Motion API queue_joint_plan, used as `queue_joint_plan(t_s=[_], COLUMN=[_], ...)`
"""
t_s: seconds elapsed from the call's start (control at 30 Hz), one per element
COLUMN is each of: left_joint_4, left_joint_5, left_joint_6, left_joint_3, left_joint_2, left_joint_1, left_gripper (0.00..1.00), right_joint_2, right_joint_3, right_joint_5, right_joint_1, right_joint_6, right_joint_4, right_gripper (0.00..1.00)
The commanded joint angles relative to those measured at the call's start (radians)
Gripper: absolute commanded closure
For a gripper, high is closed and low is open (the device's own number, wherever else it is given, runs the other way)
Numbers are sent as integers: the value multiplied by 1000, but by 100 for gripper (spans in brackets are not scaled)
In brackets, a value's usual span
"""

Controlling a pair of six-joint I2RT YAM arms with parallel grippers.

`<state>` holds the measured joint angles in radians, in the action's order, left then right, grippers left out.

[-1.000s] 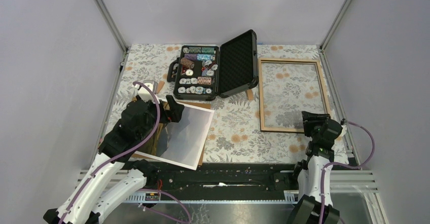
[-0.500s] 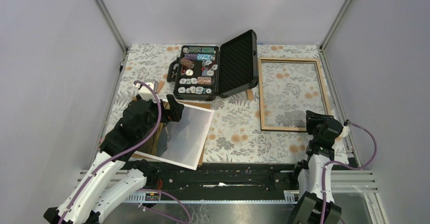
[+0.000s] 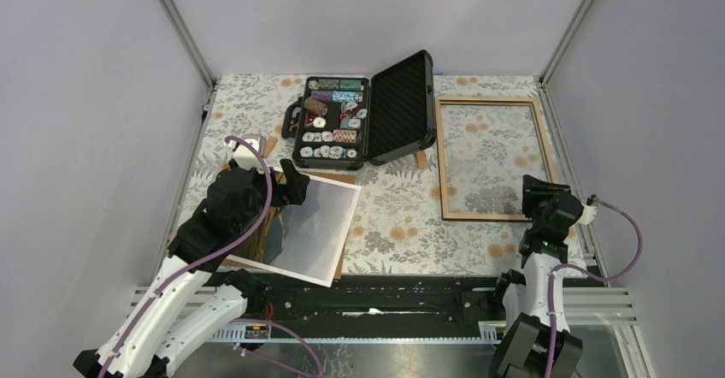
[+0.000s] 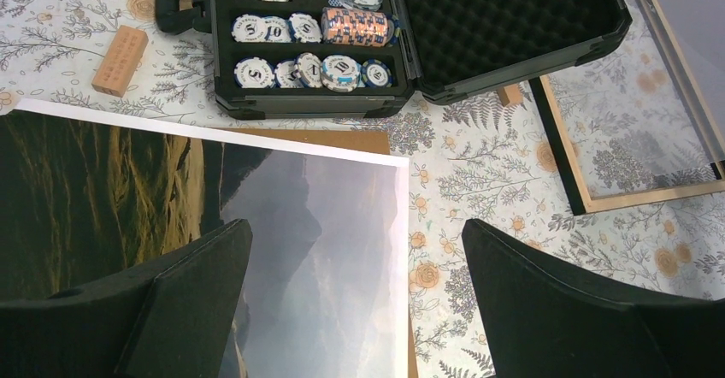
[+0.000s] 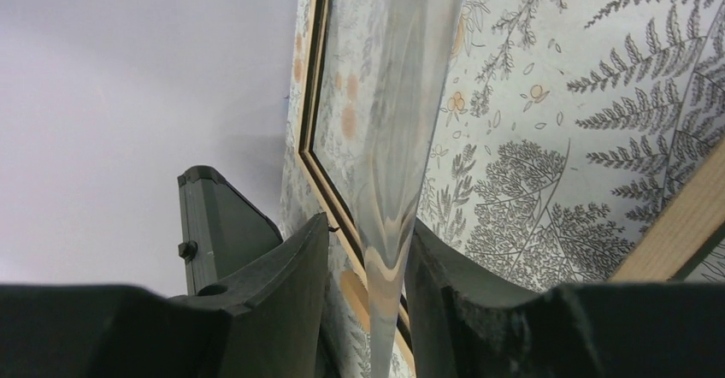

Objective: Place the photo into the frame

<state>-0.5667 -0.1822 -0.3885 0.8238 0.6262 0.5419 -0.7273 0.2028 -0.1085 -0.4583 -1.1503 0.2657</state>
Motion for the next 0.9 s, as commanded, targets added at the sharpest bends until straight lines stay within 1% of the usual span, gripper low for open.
queue_joint_plan(t_s=[0.0,0.2,0.37,0.5,0.63,0.77,0.8,0.87], left_joint_4=[47,48,47,50,54,52,51,51], left_joint_5=[-22,-18,-20,-16,-18,-27,-28,-29], left_joint_6=[11,7,6,6,7,7,8,9], left_joint_3=[0,-2,-3,-4,-6,-6,-6,-5], left_joint_2=[-5,-21,-38,-46,-57,-62,-62,-59], left_joint_1=[0,1,1,1,3,2,3,3], left_gripper=[1,1,1,1,1,1,1,1], right_joint_2=[-23,-64,-79,-99,-132,-155,-170,-255], right_joint_3=[72,175,185,199,220,196,203,245], right_joint_5=[26,5,20,22,34,28,22,-55], right_joint_1=[1,2,1,1,1,18,23,23], right_joint_6=[-6,32,27,20,67,90,107,153], right_joint_4=[36,-84,-130,-146,-180,-148,-151,-188], right_gripper=[55,54,51,49,46,45,44,45])
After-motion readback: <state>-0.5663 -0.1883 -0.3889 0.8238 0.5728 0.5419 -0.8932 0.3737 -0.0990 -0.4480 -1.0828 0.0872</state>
